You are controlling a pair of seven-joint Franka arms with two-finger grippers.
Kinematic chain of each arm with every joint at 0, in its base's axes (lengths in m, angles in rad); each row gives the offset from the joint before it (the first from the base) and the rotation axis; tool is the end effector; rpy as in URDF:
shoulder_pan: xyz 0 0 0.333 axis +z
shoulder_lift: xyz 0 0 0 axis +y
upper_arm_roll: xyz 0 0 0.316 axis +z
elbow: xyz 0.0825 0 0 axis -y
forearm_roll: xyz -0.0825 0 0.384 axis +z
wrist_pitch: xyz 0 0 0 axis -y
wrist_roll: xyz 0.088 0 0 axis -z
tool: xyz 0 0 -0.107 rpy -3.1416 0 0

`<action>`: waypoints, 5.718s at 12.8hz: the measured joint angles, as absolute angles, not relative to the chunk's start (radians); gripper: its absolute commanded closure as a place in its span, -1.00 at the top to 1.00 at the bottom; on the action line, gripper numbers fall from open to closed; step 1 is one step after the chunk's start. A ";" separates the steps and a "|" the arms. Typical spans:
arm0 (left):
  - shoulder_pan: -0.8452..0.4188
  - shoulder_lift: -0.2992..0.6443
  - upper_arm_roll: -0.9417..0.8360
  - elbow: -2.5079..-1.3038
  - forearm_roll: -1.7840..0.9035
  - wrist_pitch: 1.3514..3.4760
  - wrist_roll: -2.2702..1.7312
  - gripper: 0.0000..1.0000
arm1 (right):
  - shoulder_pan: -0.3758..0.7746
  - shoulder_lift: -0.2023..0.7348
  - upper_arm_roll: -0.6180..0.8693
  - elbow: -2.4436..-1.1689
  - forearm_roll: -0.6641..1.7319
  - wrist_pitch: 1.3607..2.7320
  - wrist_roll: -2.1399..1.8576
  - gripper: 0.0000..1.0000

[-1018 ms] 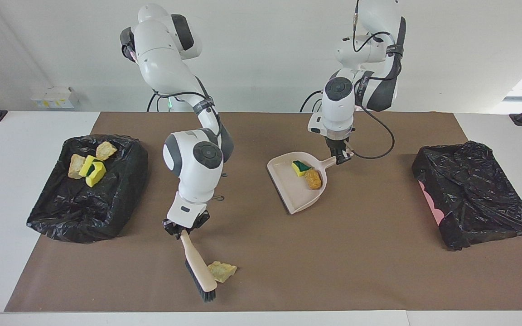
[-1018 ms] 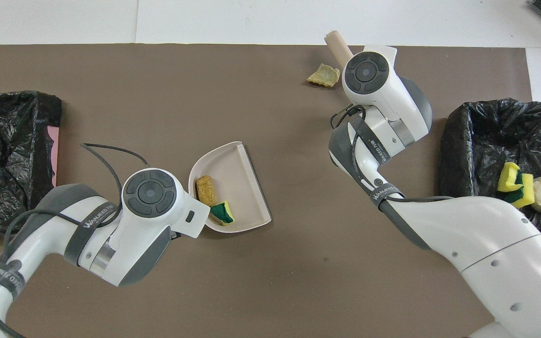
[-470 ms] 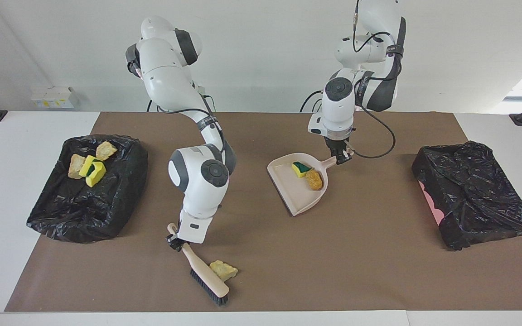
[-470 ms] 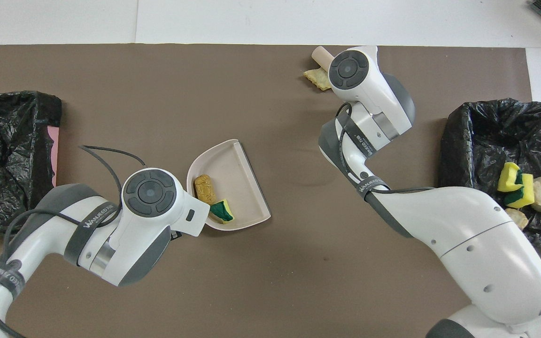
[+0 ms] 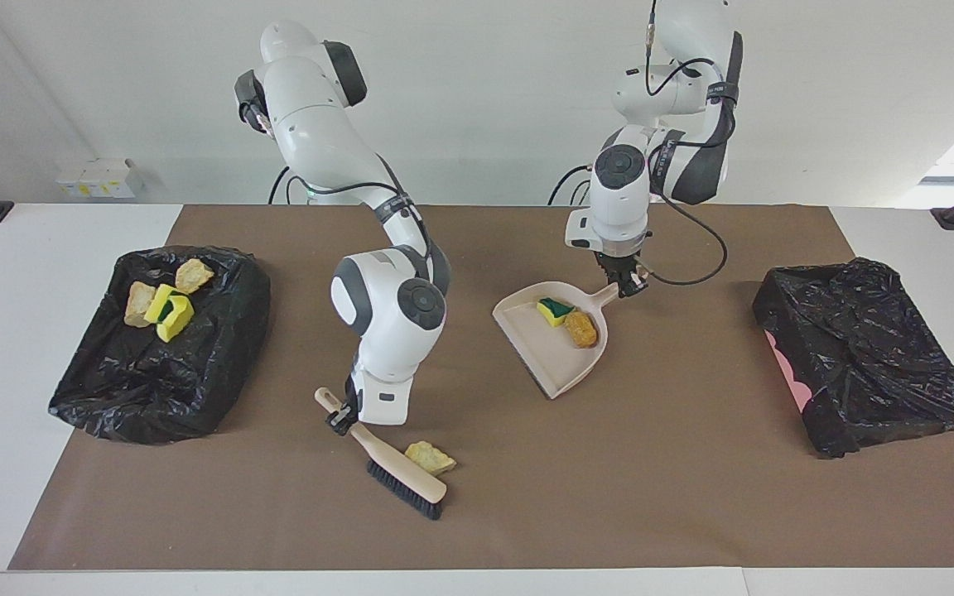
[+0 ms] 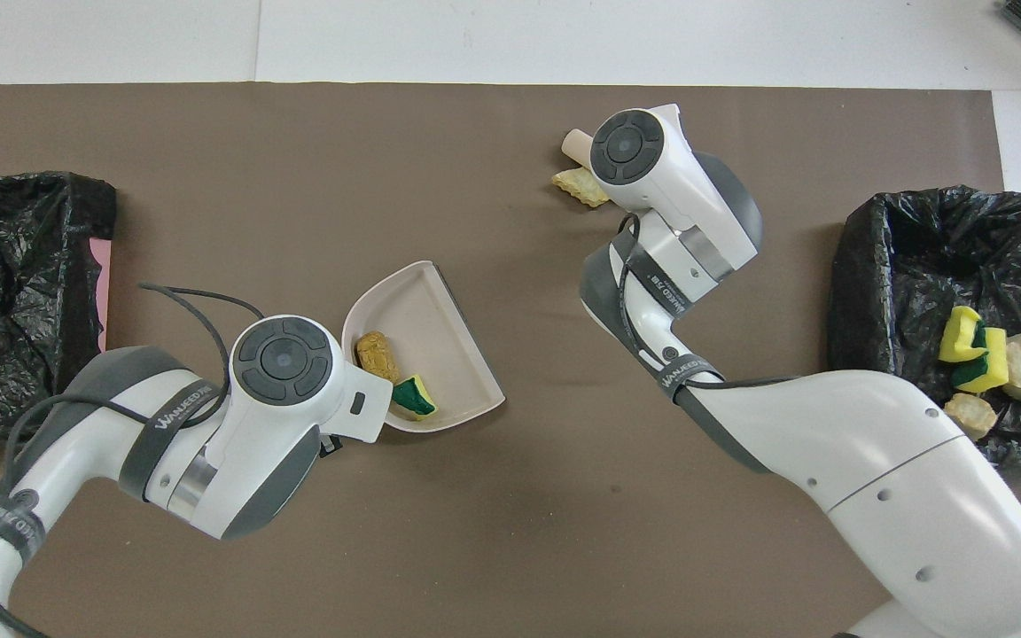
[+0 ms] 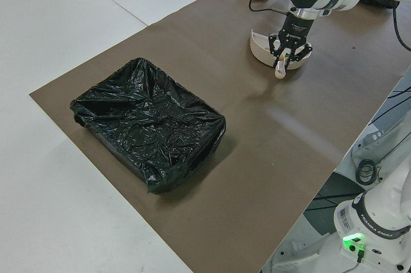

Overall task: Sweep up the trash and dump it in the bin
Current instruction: 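Sweep the far crust into the dustpan with the right gripper, then carry the loaded dustpan with the left gripper over the near bin, then tip the dustpan into the bin while the right gripper sets down the brush, then lift the emptied dustpan out of the bin with the left gripper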

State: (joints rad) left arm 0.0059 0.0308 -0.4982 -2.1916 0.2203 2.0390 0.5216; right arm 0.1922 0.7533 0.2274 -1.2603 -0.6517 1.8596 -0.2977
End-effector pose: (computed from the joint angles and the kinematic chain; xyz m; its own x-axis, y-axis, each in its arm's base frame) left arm 0.4601 -0.2324 0.3606 0.4171 -0.8764 -0.2409 -0.9069 -0.4189 -0.0460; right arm 0.7049 0.2171 0.3147 0.6376 0.7172 -0.2812 0.7634 -0.5394 0.3553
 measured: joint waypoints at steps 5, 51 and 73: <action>0.008 0.031 -0.496 -2.192 0.218 2.035 0.519 -1.00 | 0.256 0.681 0.323 -1.341 -0.581 1.708 -0.150 -1.00; 0.006 0.122 0.493 -1.759 0.646 2.248 1.718 -1.00 | 0.130 0.196 0.509 -1.776 0.030 1.768 0.694 1.00; -0.070 0.054 0.263 -1.715 0.590 1.895 1.346 -1.00 | -0.191 0.002 0.219 -1.658 0.004 1.608 -0.096 1.00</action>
State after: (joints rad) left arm -0.0700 0.0540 0.2633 -1.7154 0.5902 1.8954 1.3461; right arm -0.1909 0.0017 0.2192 -1.6583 0.0044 1.6077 -0.0965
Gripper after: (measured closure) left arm 0.687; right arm 0.000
